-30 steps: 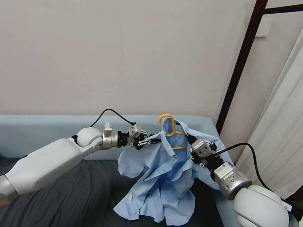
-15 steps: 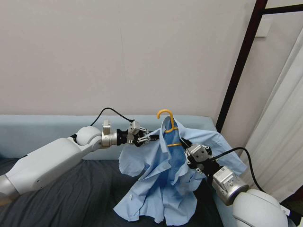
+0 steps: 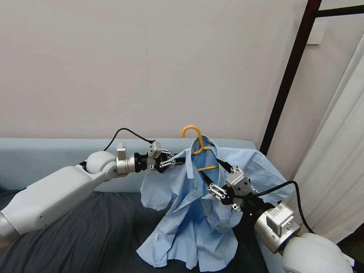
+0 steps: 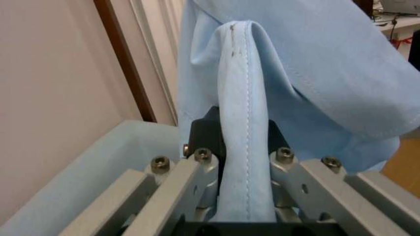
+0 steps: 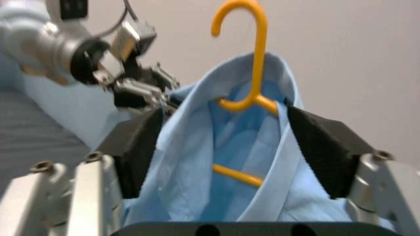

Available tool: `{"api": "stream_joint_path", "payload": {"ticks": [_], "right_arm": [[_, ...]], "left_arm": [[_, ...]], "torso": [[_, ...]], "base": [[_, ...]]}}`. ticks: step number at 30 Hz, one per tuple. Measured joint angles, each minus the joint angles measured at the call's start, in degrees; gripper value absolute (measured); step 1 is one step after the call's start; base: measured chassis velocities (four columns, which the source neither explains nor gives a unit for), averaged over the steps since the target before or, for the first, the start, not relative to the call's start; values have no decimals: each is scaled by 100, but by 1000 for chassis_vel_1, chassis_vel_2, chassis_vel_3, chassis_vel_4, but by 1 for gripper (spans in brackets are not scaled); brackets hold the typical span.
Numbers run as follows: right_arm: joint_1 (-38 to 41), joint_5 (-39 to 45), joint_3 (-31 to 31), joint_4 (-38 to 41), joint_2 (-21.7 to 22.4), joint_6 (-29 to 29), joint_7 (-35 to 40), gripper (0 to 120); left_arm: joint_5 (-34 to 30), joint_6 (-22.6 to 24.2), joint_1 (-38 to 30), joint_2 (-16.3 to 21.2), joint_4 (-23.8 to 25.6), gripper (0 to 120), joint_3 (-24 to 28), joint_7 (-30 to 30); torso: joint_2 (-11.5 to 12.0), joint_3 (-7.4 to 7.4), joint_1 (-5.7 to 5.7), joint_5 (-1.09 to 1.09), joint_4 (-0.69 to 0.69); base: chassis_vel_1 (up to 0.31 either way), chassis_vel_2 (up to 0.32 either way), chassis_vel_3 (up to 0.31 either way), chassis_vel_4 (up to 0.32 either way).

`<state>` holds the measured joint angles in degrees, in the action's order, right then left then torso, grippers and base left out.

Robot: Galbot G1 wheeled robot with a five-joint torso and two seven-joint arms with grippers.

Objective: Pick up the clothes from the sofa and hang them on the clothes hanger.

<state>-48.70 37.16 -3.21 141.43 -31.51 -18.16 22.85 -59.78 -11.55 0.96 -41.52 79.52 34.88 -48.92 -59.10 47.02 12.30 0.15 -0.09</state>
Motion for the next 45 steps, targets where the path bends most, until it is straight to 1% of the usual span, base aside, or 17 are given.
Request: {"api": "stream_joint_path", "payload": {"ticks": [1, 4, 5, 8, 11, 14, 15, 16, 19, 21, 23, 25, 26, 30, 35, 40, 45], "right_arm": [[0, 0, 0, 0, 0, 0, 0, 77], [2, 479, 349, 60, 148, 172, -3, 90], [2, 479, 349, 60, 148, 172, -3, 90], [30, 1050, 740, 22, 436, 267, -70, 99], [39, 1372, 904, -71, 619, 277, -168, 100], [35, 1562, 1015, -284, 903, 291, -548, 100], [56, 1605, 1018, -447, 1123, 273, -899, 100], [56, 1605, 1018, -447, 1123, 273, -899, 100], [318, 1534, 889, -786, 1444, 204, -1650, 100], [399, 1505, 848, -871, 1496, 175, -1784, 100], [570, 1376, 779, -1085, 1644, 126, -2139, 100], [702, 1339, 744, -1213, 1818, 54, -2484, 100], [702, 1339, 744, -1213, 1818, 54, -2484, 100], [813, 1467, 743, -1205, 2179, -252, -3062, 100], [766, 1493, 744, -1151, 2459, -555, -3373, 100], [727, 1522, 745, -1058, 2663, -846, -3396, 100], [697, 1565, 733, -1003, 2755, -991, -3394, 100]], "left_arm": [[0, 0, 0, 0, 0, 7, 0, 0], [-82, -72, -44, 57, -126, 7, -35, -336], [-82, -72, -44, 57, -126, 7, -35, -336], [-107, -176, -98, 155, -224, 7, -52, -811], [-95, -194, -127, 218, -271, 7, -57, -1030], [-34, -198, -142, 261, -309, 7, -98, -1198], [1, -197, -159, 272, -322, 7, -120, -1260], [1, -197, -159, 272, -322, 7, -120, -1260], [84, -187, -213, 257, -321, 7, -122, -1346], [124, -186, -224, 250, -313, 7, -116, -1378], [228, -184, -251, 201, -285, 7, -71, -1471], [312, -182, -273, 140, -251, 7, -26, -1515], [312, -182, -273, 140, -251, 7, -26, -1515], [480, -189, -366, -47, -328, 7, 119, -1603], [642, -253, -529, -297, -441, 7, 319, -1667], [739, -274, -631, -485, -513, 7, 461, -1676], [760, -295, -673, -551, -549, 7, 530, -1710]], "torso": [[0, 0, 0, 0, 0], [0, 0, 0, 0, 1], [0, 0, 0, 0, 1], [0, 0, 0, 0, 0], [0, 0, 0, 0, 1], [0, 0, 0, 0, 2], [0, 0, 0, 1, 1], [0, 0, 0, 1, 1], [0, 0, 0, 1, 0], [0, 0, 0, 1, 0], [0, 1, 0, 1, 2], [0, 1, 0, 2, 0], [0, 1, 0, 2, 0], [0, 0, 0, 1, 1], [0, 0, 0, 2, -1], [0, 0, 0, 1, 0], [0, 0, 0, 1, 0]], "base": [[0, 0, 0, 0], [0, 0, 0, 0], [0, 0, 0, 0], [0, 0, 0, 0], [0, 0, 0, 0], [0, 0, 0, 0], [0, 0, 0, 0], [0, 0, 0, 0], [0, 0, 0, 0], [0, 0, 0, 0], [0, 0, 0, 0], [0, 0, 0, 0], [0, 0, 0, 0], [0, 0, 0, 0], [0, 0, 0, 0], [0, 0, 0, 0], [0, 0, 0, 0]]}}
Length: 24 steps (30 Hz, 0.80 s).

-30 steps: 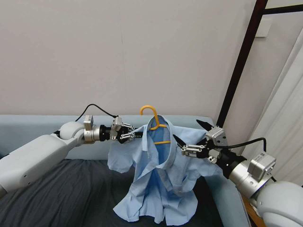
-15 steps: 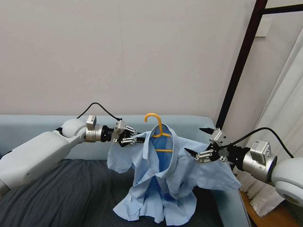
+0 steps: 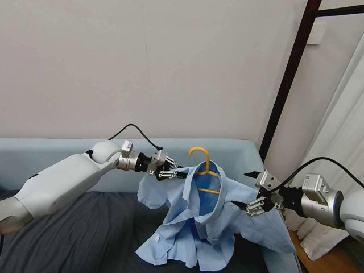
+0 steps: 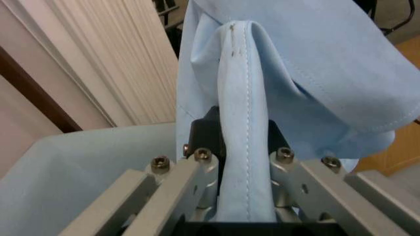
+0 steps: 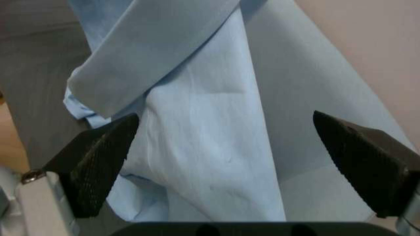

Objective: Pick up the clothes from the sofa and hang them on the clothes hanger.

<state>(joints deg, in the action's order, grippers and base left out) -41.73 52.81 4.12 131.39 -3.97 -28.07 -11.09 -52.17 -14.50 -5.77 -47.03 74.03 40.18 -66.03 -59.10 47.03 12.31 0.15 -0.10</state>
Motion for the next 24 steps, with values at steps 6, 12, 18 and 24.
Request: {"api": "stream_joint_path", "payload": {"ticks": [6, 12, 18, 24], "right_arm": [[-42, 172, -46, 15, 37, -138, 37, 82], [-70, 302, -102, -7, -3, -269, 29, 57], [-92, 376, -127, -4, -23, -331, -20, 36], [-112, 381, -133, 2, -16, -344, -60, 15]], "left_arm": [[28, -32, 2, -46, -33, 7, 29, -48], [64, -43, 20, -80, 44, 7, 72, -81], [65, -35, 17, -103, 150, 7, 91, -83], [65, -29, 12, -90, 215, 7, 110, -86]], "torso": [[0, 0, 0, 0, 1], [0, 0, 0, 0, 1], [0, 0, 0, 0, 1], [0, 0, 0, 0, 1]], "base": [[0, 0, 0, 0], [0, 0, 0, 0], [0, 0, 0, 0], [0, 0, 0, 0]]}}
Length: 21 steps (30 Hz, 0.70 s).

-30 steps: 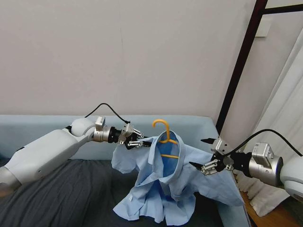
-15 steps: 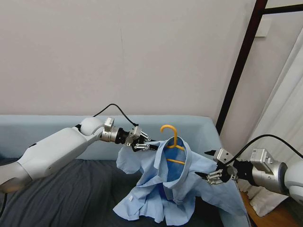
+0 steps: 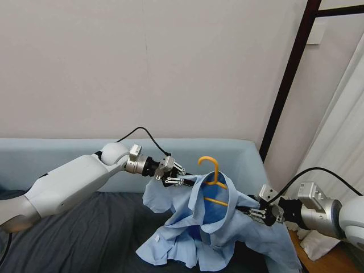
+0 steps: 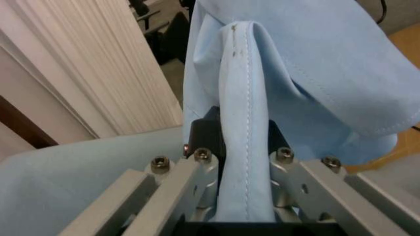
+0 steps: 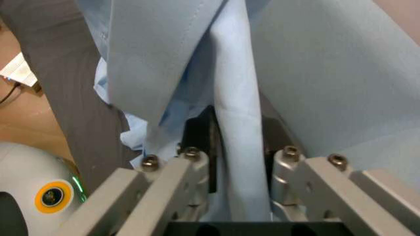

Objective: Pick up the clothes from the sofa and hang them on the clothes hanger.

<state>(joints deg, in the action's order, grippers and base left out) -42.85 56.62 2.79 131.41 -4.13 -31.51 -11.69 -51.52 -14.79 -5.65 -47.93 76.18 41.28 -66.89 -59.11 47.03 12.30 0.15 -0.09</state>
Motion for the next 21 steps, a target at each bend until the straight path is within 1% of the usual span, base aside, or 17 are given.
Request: {"api": "stream_joint_path", "payload": {"ticks": [2, 3, 4, 20, 21], "right_arm": [[-3, 0, -3, 2, -6, 0, -13, 6], [-3, 0, -3, 2, -6, 0, -13, 6], [-11, 0, -9, 8, -16, 0, -25, 2], [-46, -50, -28, 8, -122, 124, 56, 1], [-45, -50, -28, 10, -125, 132, 57, 1]], "left_arm": [[-4, 0, -5, 8, 4, 7, 0, -1], [-4, 0, -5, 8, 4, 7, 0, -1], [-8, -1, -5, 12, 6, 7, 0, 0], [27, -21, 79, 37, -50, 7, -150, 54], [28, -27, 89, 39, -63, 10, -170, 61]], "torso": [[1, 0, 0, 0, 0], [1, 0, 0, 0, 0], [0, 0, 0, 0, 0], [0, 0, 0, 0, 0], [0, 0, 0, 0, 0]], "base": [[0, 0, 0, 0], [0, 0, 0, 0], [0, 0, 0, 0], [0, 0, 0, 0], [0, 0, 0, 0]]}}
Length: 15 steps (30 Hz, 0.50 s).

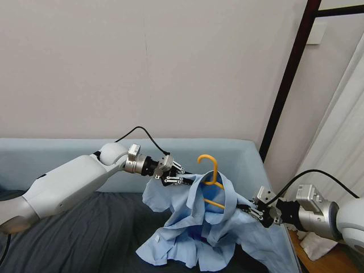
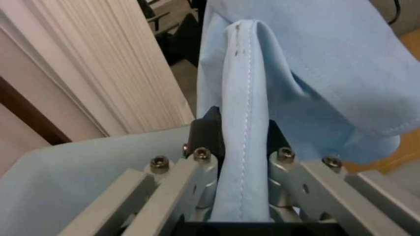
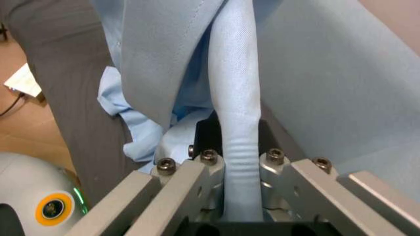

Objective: Pick up the clothes from the sofa and hang them on the clothes hanger.

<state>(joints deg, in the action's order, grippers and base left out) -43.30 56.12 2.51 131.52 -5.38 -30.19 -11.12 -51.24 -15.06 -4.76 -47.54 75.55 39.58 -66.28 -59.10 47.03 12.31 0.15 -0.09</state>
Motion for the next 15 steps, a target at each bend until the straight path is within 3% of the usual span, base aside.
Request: {"api": "stream_joint_path", "payload": {"ticks": [9, 11, 13, 15], "right_arm": [[4, 5, -4, -21, -13, 61, 23, 1], [12, 19, -1, -20, -17, 70, 41, 1], [15, 27, 2, -19, -18, 71, 53, 1], [21, 55, 12, -34, -39, 74, 87, 1]], "left_arm": [[69, -113, 78, 27, -95, 38, -161, 210], [81, -147, 113, 32, -108, 50, -234, 293], [89, -166, 121, 44, -108, 52, -250, 327], [100, -210, 141, 86, -104, 64, -283, 388]], "torso": [[0, 0, 0, 0, -1], [0, 0, 0, 0, 0], [0, 0, 0, 0, 0], [0, 0, 0, 0, 0]], "base": [[0, 0, 0, 0], [0, 0, 0, 0], [0, 0, 0, 0], [0, 0, 0, 0]]}}
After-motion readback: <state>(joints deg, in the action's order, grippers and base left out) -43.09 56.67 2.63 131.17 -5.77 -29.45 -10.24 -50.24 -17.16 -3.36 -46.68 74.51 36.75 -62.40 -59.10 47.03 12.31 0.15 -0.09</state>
